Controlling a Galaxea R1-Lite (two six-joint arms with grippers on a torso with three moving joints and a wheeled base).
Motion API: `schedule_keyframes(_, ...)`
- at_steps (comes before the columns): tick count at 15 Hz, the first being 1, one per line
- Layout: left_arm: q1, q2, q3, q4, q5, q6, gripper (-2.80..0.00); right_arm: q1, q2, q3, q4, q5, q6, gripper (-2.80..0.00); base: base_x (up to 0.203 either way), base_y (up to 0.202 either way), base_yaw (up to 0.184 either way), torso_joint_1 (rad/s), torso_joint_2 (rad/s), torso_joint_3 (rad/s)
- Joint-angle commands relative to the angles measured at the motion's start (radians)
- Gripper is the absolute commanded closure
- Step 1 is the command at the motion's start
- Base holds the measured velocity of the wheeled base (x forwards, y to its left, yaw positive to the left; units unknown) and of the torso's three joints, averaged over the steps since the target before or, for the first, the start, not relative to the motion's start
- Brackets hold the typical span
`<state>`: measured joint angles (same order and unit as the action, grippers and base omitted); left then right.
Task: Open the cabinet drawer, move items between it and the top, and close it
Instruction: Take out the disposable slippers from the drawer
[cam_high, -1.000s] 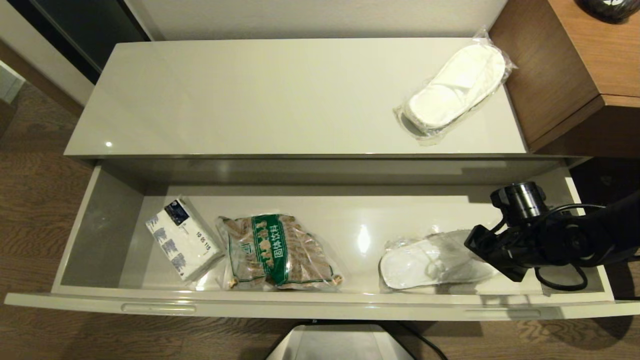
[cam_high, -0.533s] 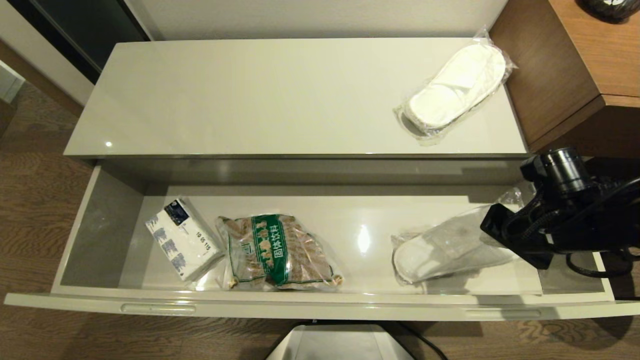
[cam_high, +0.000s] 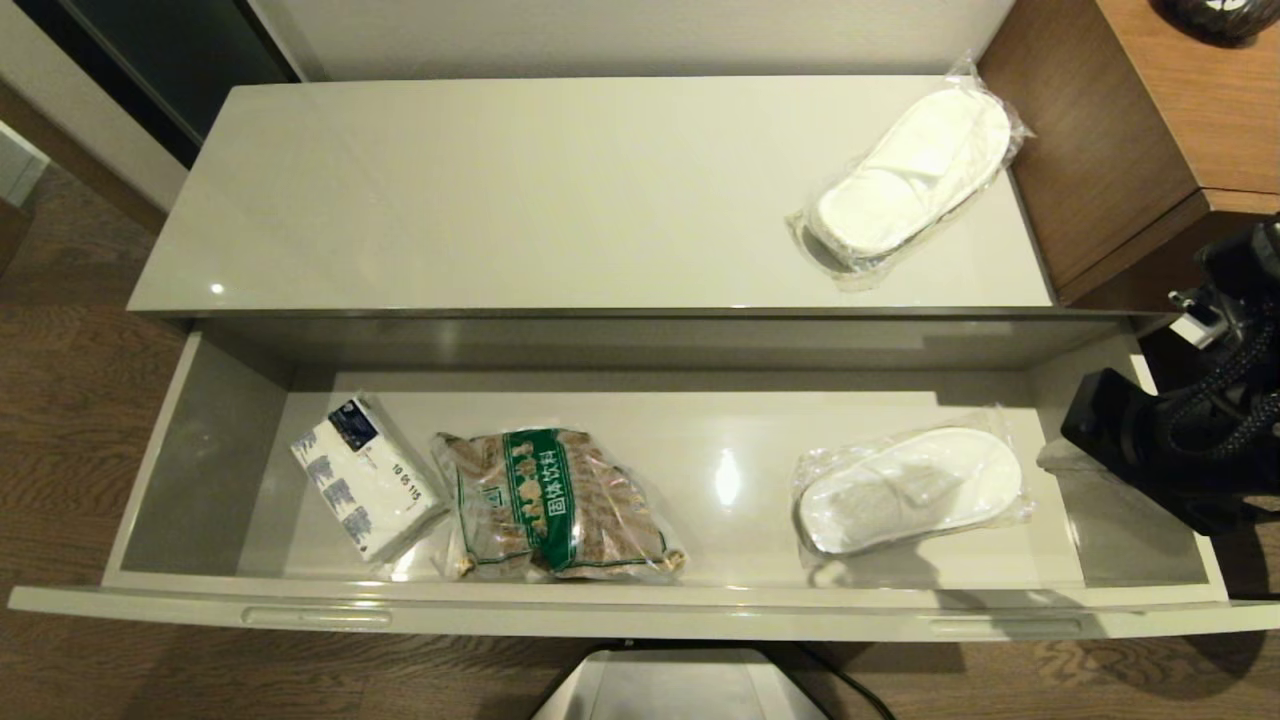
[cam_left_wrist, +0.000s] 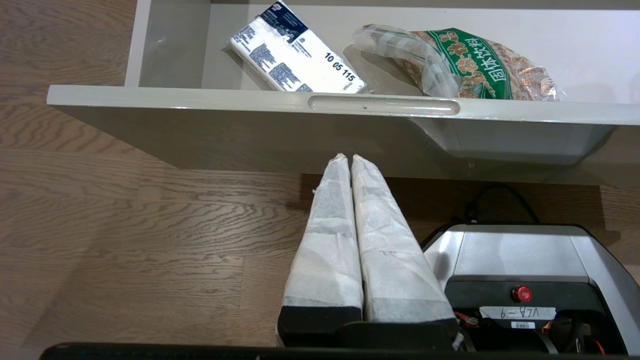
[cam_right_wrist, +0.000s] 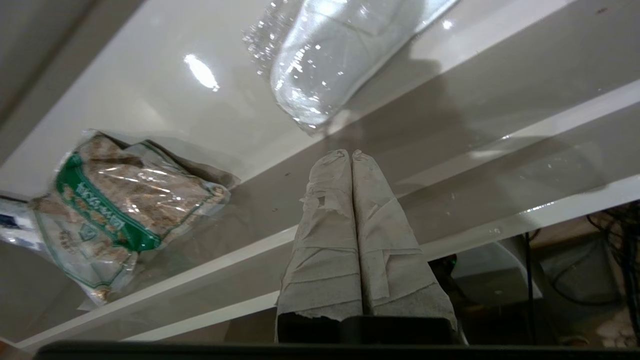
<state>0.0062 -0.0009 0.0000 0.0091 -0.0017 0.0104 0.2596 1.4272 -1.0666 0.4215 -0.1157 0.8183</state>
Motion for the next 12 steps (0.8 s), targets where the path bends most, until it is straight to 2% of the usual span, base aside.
schedule_keyframes(1,0.000,-0.001,0.000,0.000,0.000,0.000,0.00,0.000,-0.022,0.005,0.002,-0.001,0.005,0.00,0.000,0.000,0.000,0.000,0.00,0.000)
schedule_keyframes(6,0.000,-0.001,0.000,0.000,0.000,0.000,0.00,-0.031,0.143,0.040,-0.049,-0.003,0.004,0.00,0.000,0.000,0.000,0.000,0.00,0.000)
schedule_keyframes(9,0.001,-0.001,0.000,0.000,0.000,0.000,0.00,-0.091,0.271,0.098,-0.257,-0.003,-0.023,0.00,0.000,0.000,0.000,0.000,0.00,0.000)
schedule_keyframes(10,0.000,-0.001,0.000,0.000,0.000,0.000,0.00,-0.103,0.317,0.118,-0.306,-0.006,-0.046,-2.80,0.000,0.000,0.000,0.000,0.00,0.000)
schedule_keyframes(12,0.000,-0.001,0.000,0.000,0.000,0.000,0.00,-0.117,0.368,0.141,-0.403,-0.013,-0.072,-2.80,0.000,0.000,0.000,0.000,0.00,0.000)
